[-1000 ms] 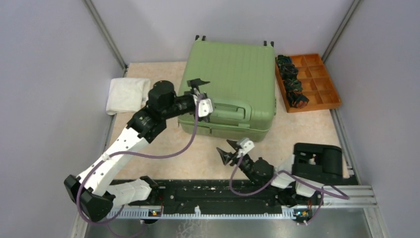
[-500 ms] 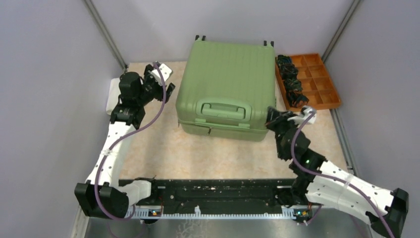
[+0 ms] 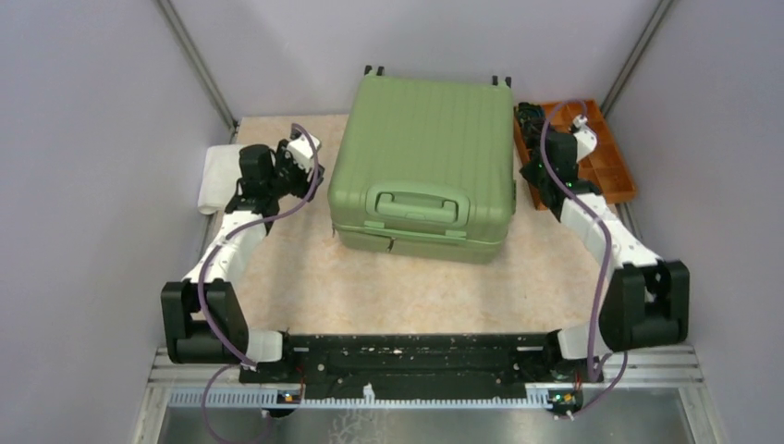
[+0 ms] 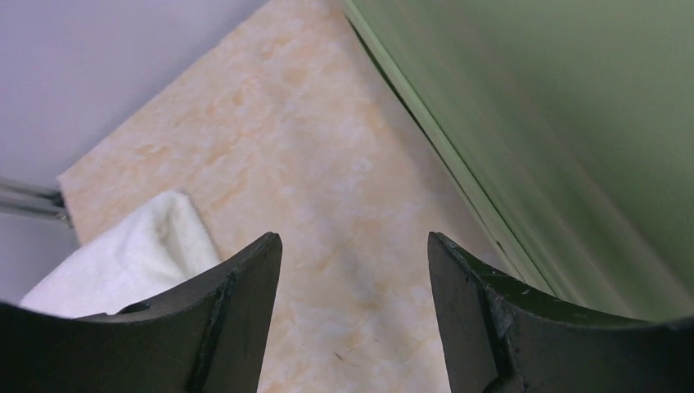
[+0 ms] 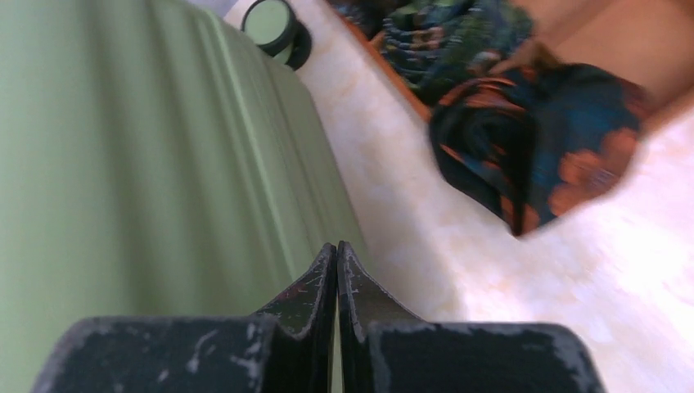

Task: Pack the luggage
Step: Zip the luggage at the center of the board.

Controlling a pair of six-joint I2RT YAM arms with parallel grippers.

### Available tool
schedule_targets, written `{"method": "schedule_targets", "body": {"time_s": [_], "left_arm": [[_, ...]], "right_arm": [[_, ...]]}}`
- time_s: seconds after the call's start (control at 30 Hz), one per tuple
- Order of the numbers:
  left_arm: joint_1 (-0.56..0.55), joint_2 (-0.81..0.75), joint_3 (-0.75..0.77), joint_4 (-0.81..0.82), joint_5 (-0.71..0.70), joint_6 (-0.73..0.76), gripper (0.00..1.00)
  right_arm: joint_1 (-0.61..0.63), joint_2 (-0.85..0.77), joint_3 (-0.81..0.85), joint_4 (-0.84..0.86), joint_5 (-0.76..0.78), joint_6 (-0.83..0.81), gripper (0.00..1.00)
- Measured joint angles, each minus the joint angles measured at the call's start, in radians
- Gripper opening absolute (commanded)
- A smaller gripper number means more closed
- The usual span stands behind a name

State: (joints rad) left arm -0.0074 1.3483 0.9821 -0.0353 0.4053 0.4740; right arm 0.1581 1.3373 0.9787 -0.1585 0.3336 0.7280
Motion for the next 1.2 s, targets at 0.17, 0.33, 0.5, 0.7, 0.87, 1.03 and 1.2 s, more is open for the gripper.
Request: {"method": "schedule_targets", "body": {"time_s": [0.17,0.33,0.5,0.7,0.87,1.03,1.2], "left_arm": [[-0.004,0.044,-0.047,0.033,0.123,0.054,0.64],[-0.005,0.052,-0.057,0.026,0.213,0.153,0.61],[-0.011,-0.066,-0.119,-0.055,0.295,0.338,0.61],[-0.024,-0.235,-0.157,-0.283,0.298,0.517,0.60],[-0.025,-0.299,-0.163,-0.378,0.254,0.487,0.59],[-0.030,-0.292,-0.111,-0.475,0.234,0.434,0.56],[-0.045,-0.289,-0.082,-0.508,0.257,0.348,0.56]], "right_arm": [[-0.034,0.292,0.267,-0.023,-0.201,-0.048,0.00],[-0.073,0.537,0.530,-0.034,-0.377,-0.102,0.00],[-0.036,0.700,0.755,-0.036,-0.456,-0.207,0.00],[0.063,0.905,1.050,-0.031,-0.498,-0.271,0.06],[0.112,0.889,1.021,0.010,-0.413,-0.310,0.90],[0.054,0.525,0.563,0.067,-0.257,-0.354,0.99],[0.043,0.026,0.192,0.147,-0.240,-0.317,0.99]]}}
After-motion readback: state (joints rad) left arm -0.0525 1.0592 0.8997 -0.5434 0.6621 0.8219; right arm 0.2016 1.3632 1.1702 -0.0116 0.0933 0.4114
